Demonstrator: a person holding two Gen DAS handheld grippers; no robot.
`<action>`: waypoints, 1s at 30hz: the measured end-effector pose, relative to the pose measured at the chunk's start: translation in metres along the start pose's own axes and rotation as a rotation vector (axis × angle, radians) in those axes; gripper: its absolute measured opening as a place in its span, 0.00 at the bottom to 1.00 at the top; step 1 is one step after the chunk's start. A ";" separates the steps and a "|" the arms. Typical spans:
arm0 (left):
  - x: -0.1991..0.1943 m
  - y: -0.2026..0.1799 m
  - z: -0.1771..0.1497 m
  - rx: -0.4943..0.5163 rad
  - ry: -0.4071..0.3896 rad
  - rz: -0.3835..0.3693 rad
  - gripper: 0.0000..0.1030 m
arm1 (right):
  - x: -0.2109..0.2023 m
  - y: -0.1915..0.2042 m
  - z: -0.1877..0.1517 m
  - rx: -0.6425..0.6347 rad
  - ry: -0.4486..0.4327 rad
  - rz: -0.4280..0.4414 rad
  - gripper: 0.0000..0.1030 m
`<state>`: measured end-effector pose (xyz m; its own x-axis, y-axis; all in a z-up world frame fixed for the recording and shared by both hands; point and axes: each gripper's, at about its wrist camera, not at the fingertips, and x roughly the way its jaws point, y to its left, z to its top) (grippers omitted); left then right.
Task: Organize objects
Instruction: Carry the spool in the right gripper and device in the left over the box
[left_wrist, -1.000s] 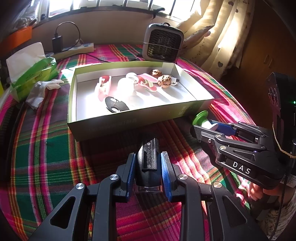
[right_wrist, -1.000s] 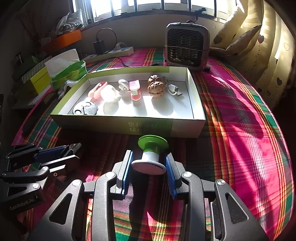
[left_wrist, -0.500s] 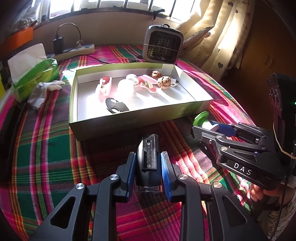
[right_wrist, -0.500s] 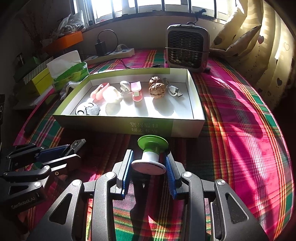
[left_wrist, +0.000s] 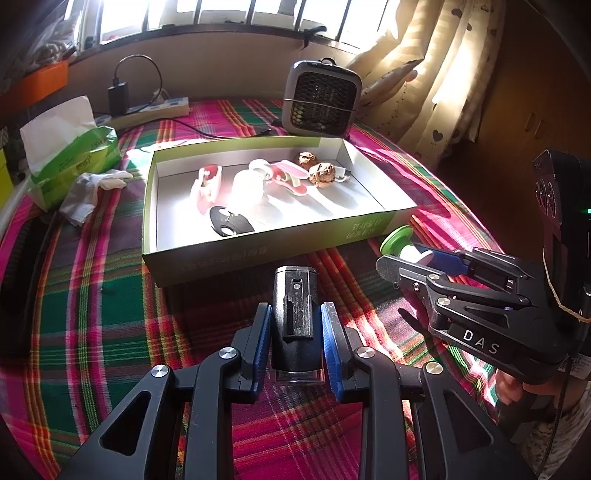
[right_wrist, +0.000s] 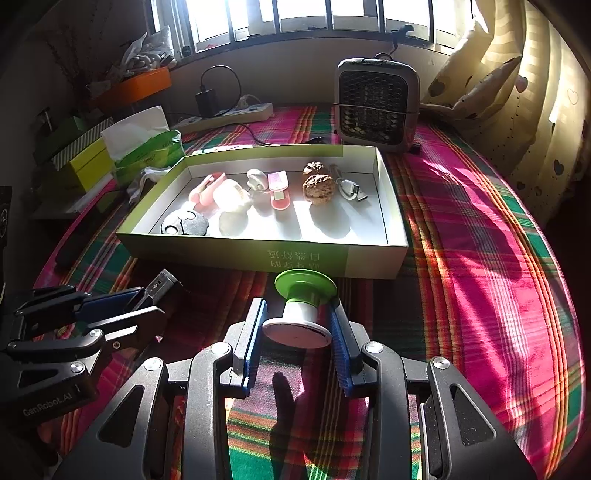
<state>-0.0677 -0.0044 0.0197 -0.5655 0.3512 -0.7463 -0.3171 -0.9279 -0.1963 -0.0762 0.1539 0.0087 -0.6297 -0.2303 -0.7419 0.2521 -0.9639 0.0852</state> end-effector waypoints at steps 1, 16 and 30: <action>-0.001 0.000 0.001 -0.001 -0.002 0.001 0.24 | -0.001 0.000 0.000 -0.001 -0.002 0.001 0.34; -0.010 -0.003 0.011 0.001 -0.031 0.009 0.24 | -0.010 0.004 0.009 -0.020 -0.027 0.009 0.34; -0.008 0.001 0.031 -0.011 -0.052 0.014 0.24 | -0.009 0.003 0.029 -0.037 -0.048 0.008 0.34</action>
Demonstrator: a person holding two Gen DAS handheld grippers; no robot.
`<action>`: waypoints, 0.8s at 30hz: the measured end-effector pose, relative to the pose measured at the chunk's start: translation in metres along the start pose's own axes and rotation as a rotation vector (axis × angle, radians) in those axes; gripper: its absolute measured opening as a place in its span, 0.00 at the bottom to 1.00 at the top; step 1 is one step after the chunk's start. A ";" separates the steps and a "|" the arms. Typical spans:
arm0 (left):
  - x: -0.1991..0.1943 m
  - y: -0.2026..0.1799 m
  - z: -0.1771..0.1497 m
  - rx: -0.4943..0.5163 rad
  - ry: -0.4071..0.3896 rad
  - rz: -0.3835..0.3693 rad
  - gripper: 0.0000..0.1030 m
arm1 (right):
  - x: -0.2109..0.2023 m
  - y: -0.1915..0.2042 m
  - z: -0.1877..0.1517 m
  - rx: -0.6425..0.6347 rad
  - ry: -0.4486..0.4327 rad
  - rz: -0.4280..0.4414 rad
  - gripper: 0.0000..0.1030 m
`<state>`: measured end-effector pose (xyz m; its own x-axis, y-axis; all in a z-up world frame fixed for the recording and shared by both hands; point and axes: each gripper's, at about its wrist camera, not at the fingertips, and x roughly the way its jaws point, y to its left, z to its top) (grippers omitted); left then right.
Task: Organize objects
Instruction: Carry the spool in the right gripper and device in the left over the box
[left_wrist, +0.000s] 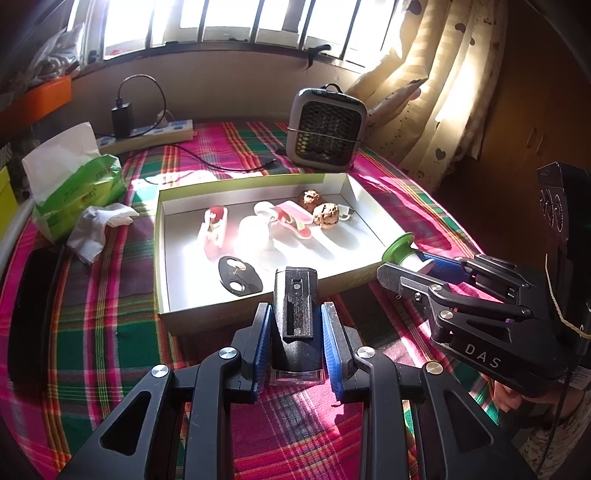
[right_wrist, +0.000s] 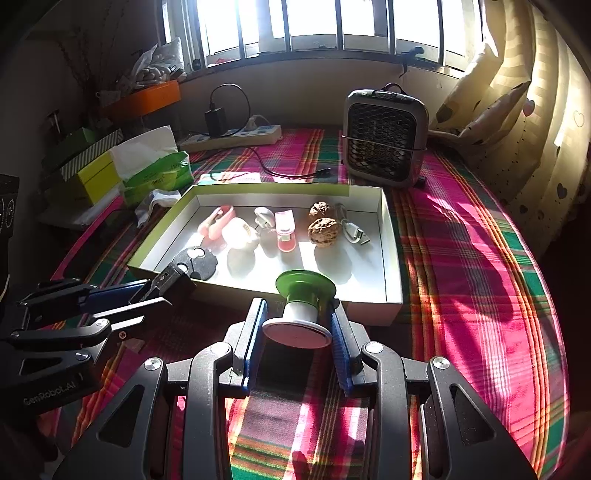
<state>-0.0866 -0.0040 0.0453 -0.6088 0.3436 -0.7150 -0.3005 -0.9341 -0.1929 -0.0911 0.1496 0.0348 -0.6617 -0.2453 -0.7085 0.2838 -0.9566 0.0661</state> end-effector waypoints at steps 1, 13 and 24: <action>0.001 0.000 0.001 0.001 0.000 -0.001 0.24 | 0.001 -0.001 0.001 0.000 0.000 0.000 0.34; 0.011 0.002 0.014 -0.012 0.003 0.001 0.24 | 0.009 -0.005 0.012 -0.007 0.005 0.003 0.34; 0.026 0.006 0.026 -0.022 0.011 -0.006 0.24 | 0.025 -0.011 0.026 -0.005 0.017 0.003 0.34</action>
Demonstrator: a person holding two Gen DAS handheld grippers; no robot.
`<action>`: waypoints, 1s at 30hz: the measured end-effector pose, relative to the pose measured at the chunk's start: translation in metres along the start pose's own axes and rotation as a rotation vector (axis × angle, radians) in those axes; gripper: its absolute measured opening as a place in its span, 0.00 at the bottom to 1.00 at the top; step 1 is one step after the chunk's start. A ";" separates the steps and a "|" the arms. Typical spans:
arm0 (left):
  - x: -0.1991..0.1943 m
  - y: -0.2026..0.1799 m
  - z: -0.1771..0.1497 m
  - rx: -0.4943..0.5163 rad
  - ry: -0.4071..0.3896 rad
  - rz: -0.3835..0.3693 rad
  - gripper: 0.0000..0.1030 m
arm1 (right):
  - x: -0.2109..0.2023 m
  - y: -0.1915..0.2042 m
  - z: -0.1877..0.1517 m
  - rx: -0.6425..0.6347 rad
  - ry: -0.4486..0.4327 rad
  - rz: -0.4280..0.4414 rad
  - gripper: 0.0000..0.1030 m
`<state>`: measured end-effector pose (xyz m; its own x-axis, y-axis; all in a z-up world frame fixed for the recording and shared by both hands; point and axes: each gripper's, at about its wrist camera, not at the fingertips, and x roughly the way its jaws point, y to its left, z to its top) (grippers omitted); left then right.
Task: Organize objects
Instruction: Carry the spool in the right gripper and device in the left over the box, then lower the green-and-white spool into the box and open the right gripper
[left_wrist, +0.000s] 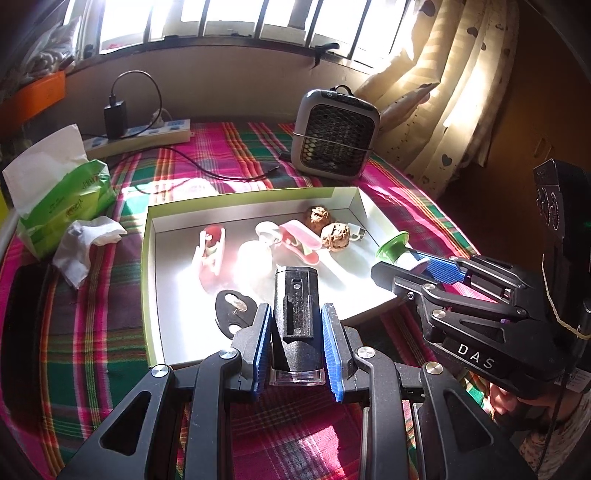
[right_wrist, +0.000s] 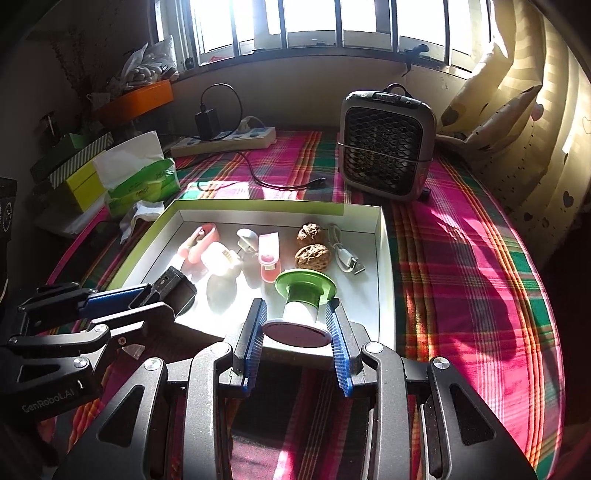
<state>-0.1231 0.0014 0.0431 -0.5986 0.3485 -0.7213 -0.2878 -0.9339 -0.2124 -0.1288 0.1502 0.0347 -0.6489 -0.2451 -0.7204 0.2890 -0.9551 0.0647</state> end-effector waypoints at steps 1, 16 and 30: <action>0.002 0.000 0.001 0.000 0.003 0.001 0.24 | 0.002 0.000 0.001 -0.002 0.002 -0.001 0.34; 0.022 0.004 0.012 0.003 0.022 0.008 0.24 | 0.025 -0.009 0.007 0.004 0.047 -0.004 0.34; 0.039 0.009 0.014 -0.008 0.047 0.021 0.23 | 0.037 -0.011 0.008 -0.001 0.075 -0.009 0.34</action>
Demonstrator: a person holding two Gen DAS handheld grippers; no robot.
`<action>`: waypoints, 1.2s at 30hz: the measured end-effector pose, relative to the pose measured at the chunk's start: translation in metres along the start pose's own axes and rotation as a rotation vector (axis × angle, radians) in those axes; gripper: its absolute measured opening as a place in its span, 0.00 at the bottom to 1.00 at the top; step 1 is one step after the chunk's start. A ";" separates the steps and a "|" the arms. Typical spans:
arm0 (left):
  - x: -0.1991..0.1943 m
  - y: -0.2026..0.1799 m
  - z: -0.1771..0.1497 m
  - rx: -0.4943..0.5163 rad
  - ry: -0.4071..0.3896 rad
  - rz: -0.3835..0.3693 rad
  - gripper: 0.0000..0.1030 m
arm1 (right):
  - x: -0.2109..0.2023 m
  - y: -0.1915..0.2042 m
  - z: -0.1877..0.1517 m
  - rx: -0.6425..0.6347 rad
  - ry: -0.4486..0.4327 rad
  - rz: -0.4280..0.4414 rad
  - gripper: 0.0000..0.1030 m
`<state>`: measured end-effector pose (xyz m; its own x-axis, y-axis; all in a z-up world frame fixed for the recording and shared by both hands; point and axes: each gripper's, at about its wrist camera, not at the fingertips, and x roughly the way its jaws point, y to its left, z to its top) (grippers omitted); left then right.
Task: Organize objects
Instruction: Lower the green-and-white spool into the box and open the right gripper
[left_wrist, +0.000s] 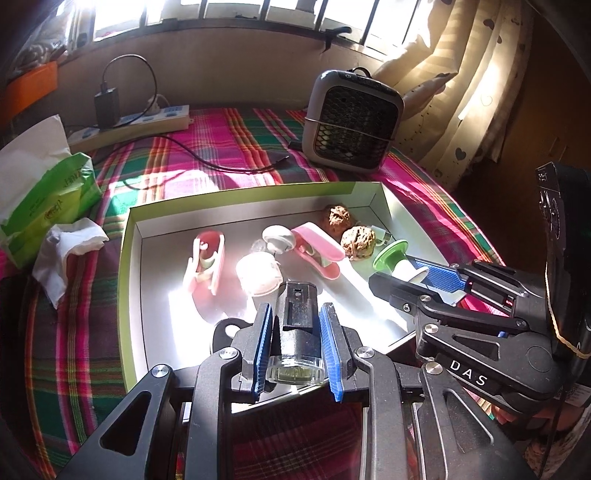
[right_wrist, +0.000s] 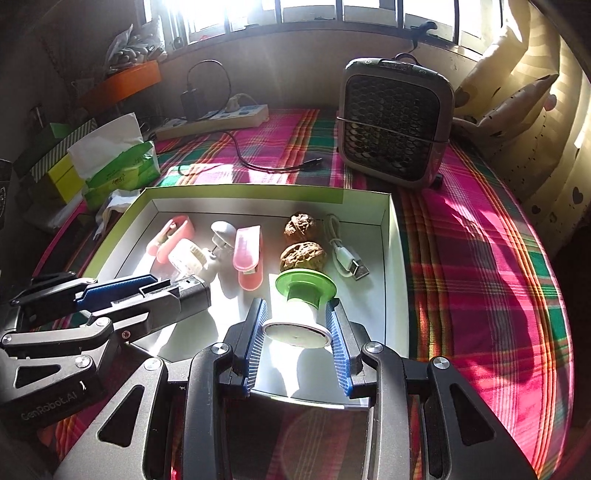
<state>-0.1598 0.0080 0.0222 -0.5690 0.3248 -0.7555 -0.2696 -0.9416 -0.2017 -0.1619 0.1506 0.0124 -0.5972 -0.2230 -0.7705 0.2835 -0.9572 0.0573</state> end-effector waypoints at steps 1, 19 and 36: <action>0.002 0.001 0.000 -0.003 0.004 0.001 0.22 | 0.001 -0.001 0.000 0.000 0.002 -0.002 0.34; 0.006 0.001 0.001 -0.002 0.010 0.004 0.22 | 0.009 -0.003 0.000 -0.011 0.001 -0.023 0.34; 0.008 -0.002 0.000 0.003 0.023 0.026 0.24 | 0.009 0.001 -0.002 -0.028 0.002 -0.040 0.34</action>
<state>-0.1641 0.0125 0.0170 -0.5580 0.2983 -0.7744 -0.2575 -0.9493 -0.1801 -0.1657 0.1477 0.0039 -0.6071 -0.1845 -0.7729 0.2804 -0.9598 0.0088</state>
